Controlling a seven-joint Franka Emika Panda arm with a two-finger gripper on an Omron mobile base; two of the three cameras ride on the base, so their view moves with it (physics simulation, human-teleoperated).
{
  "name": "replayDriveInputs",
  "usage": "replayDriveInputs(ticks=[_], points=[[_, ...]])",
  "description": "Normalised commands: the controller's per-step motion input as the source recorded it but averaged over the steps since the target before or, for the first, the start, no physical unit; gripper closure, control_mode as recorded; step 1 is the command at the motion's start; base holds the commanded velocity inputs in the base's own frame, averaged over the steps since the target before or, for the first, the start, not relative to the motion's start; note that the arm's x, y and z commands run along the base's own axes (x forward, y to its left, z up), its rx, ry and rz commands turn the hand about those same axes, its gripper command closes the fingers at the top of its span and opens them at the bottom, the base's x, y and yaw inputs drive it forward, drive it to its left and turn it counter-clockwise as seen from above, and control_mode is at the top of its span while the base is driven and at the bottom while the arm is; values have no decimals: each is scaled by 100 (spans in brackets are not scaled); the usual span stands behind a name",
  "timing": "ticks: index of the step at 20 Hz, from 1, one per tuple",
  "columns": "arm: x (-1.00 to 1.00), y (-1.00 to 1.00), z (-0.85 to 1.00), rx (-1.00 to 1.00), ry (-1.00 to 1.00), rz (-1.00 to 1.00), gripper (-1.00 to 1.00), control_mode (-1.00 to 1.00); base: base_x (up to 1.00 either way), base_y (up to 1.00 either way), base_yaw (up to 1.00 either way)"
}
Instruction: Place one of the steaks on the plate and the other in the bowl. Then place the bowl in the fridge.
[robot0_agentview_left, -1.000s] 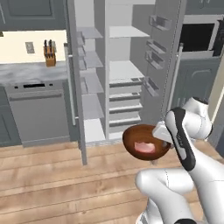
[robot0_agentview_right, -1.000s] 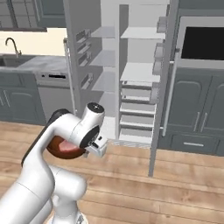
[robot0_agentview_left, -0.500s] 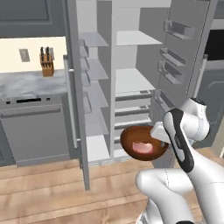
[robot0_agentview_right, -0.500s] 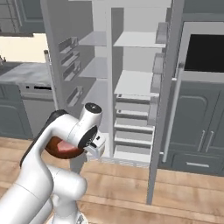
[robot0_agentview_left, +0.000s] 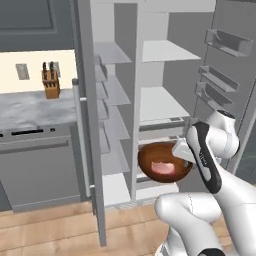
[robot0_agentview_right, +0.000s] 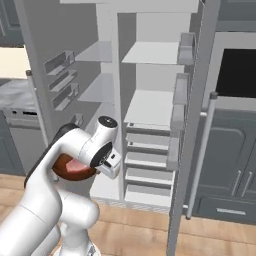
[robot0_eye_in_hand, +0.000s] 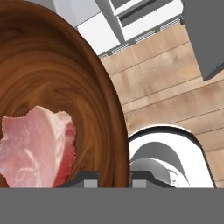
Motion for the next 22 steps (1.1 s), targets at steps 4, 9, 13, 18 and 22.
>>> replayDriveInputs(ticks=[4, 9, 13, 18, 22], points=[[0, 0, 0, 0, 0, 0, 100, 100, 53, -24, -1], [0, 0, 0, 0, 0, 0, 100, 100, 45, -24, -6], [0, 0, 0, 0, 0, 0, 100, 100, 44, -33, -10], [0, 0, 0, 0, 0, 0, 100, 100, 39, -10, -7], [0, 0, 0, 0, 0, 0, 100, 100, 70, 0, -5]])
